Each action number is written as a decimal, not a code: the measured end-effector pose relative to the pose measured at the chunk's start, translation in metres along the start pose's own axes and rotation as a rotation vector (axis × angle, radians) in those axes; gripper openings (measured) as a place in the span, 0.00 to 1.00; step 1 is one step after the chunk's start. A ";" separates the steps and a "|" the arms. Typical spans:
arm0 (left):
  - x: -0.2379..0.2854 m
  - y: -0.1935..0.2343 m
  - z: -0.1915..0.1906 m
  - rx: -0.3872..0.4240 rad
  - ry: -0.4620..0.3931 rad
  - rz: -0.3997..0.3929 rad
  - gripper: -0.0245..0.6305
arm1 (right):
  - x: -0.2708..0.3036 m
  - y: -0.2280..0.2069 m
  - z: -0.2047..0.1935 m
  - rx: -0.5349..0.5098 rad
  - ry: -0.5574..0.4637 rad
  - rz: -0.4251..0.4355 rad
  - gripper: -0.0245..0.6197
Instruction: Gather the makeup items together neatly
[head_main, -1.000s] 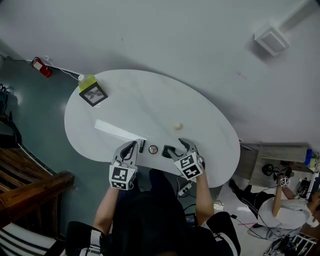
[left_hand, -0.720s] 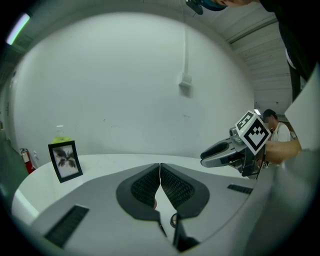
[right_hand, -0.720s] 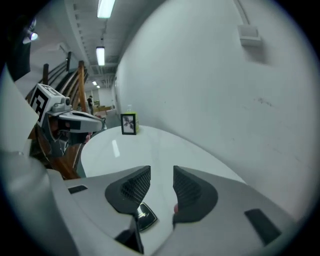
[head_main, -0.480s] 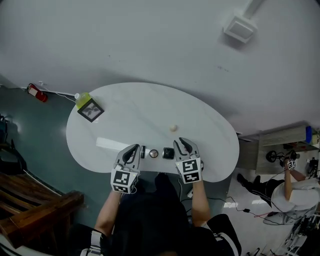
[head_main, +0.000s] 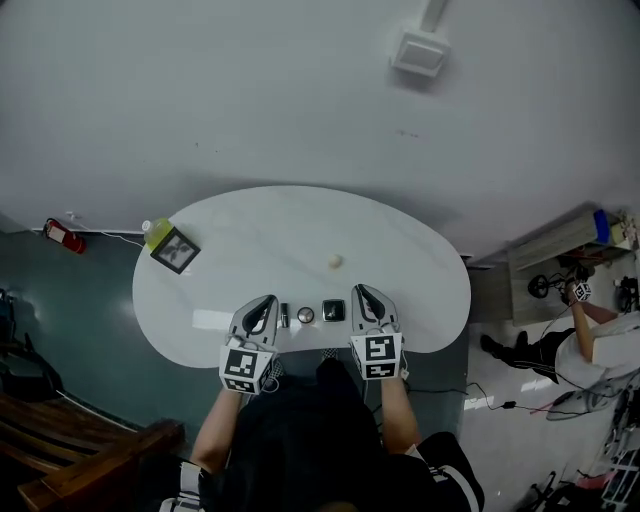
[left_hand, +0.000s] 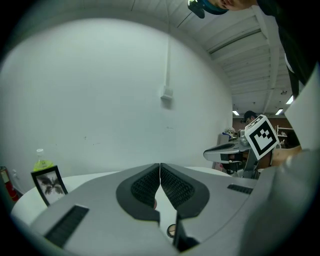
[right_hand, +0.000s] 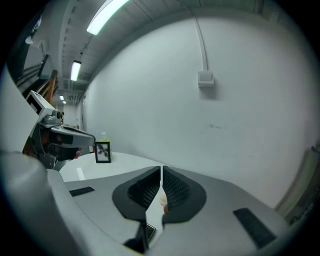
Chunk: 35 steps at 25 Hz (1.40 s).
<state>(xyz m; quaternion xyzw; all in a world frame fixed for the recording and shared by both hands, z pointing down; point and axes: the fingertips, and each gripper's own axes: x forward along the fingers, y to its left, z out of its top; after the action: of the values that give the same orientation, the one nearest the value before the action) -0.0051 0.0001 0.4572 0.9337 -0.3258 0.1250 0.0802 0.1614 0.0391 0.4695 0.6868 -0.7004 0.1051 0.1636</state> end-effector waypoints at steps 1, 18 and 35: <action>-0.001 -0.001 0.002 0.005 -0.004 -0.008 0.07 | -0.004 0.002 0.002 0.000 -0.010 -0.007 0.10; -0.003 -0.013 0.012 0.038 -0.036 -0.109 0.07 | -0.025 0.009 0.003 0.005 -0.022 -0.068 0.09; -0.032 -0.007 -0.003 0.028 -0.042 -0.195 0.07 | -0.048 0.043 -0.024 -0.001 0.061 -0.128 0.09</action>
<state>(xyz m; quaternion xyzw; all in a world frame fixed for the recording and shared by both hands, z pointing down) -0.0254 0.0250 0.4508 0.9644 -0.2333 0.1013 0.0721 0.1206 0.0939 0.4769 0.7266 -0.6497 0.1149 0.1914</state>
